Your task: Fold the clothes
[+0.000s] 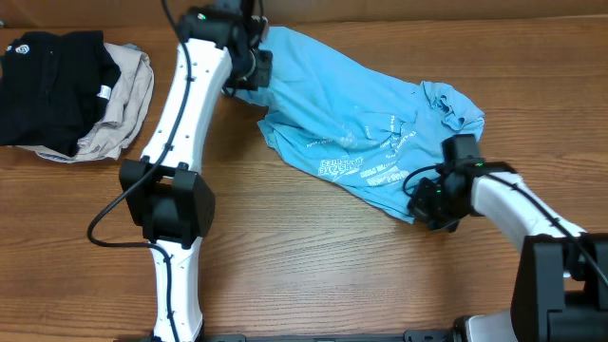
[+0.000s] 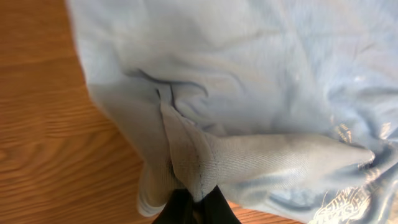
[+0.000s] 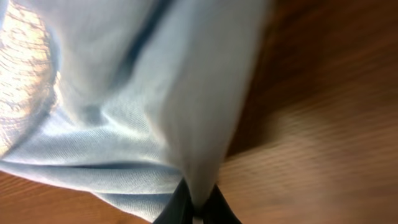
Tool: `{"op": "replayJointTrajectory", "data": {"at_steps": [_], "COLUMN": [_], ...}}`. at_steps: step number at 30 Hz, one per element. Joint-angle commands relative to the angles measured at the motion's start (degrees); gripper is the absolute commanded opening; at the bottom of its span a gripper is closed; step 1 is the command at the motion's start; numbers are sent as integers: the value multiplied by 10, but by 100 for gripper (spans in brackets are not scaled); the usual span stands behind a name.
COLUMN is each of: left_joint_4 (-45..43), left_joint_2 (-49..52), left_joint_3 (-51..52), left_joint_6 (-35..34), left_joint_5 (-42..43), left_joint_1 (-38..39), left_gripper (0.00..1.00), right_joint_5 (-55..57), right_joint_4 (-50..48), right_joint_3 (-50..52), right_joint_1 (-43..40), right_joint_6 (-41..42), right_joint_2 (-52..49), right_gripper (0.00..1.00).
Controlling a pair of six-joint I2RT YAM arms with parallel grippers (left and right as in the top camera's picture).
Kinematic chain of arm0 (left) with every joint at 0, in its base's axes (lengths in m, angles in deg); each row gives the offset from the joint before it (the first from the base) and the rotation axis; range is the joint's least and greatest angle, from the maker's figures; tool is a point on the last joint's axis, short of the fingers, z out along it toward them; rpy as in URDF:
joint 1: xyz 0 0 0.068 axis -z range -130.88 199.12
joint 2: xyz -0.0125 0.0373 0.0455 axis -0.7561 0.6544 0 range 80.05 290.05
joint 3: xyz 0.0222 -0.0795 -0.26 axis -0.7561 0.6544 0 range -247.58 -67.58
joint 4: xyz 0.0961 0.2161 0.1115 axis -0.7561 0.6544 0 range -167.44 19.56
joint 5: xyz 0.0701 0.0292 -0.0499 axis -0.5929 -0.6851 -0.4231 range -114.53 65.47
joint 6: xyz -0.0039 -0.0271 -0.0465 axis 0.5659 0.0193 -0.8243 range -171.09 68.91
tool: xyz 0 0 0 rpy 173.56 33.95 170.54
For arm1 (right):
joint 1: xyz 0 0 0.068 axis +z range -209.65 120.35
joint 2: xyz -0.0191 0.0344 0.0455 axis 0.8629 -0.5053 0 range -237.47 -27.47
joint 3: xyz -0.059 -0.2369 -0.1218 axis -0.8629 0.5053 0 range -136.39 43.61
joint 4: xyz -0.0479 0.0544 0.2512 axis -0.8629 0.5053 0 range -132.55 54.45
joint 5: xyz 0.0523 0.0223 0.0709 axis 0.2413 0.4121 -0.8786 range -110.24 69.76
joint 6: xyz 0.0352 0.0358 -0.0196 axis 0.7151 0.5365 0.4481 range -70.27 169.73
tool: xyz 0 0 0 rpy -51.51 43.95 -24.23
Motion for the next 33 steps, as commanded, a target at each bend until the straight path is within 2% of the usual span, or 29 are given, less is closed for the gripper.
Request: {"op": "replayJointTrajectory", "data": {"at_steps": [1, 5, 10, 15, 23, 33], "left_joint_4": [14, 34, 34, 22, 17, 37], "left_joint_2": [-1, -1, -1, -1, -12, -140], "left_joint_3": [-61, -122, -141, -141, -144, -158], "left_joint_6": [-3, -3, -3, -2, -1, 14], "left_joint_5": [6, 6, 5, -13, -37, -39], "left_joint_1": [-18, -38, -40, -40, -40, -40], "left_gripper": [4, 4, 4, 4, 4, 4], "right_joint_5": [1, 3, 4, 9, 9, 19], "right_joint_4": [26, 96, 154, 165, 202, 341], "right_joint_3": [-63, -158, -267, -327, -343, -517], "right_joint_1": [-46, -112, -182, -234, -261, -277], "right_joint_6": [-46, -100, -149, -168, -170, -165], "right_joint_2": [-2, -2, -2, -2, 14, 120], "right_gripper": [4, 4, 4, 4, 4, 4]}}
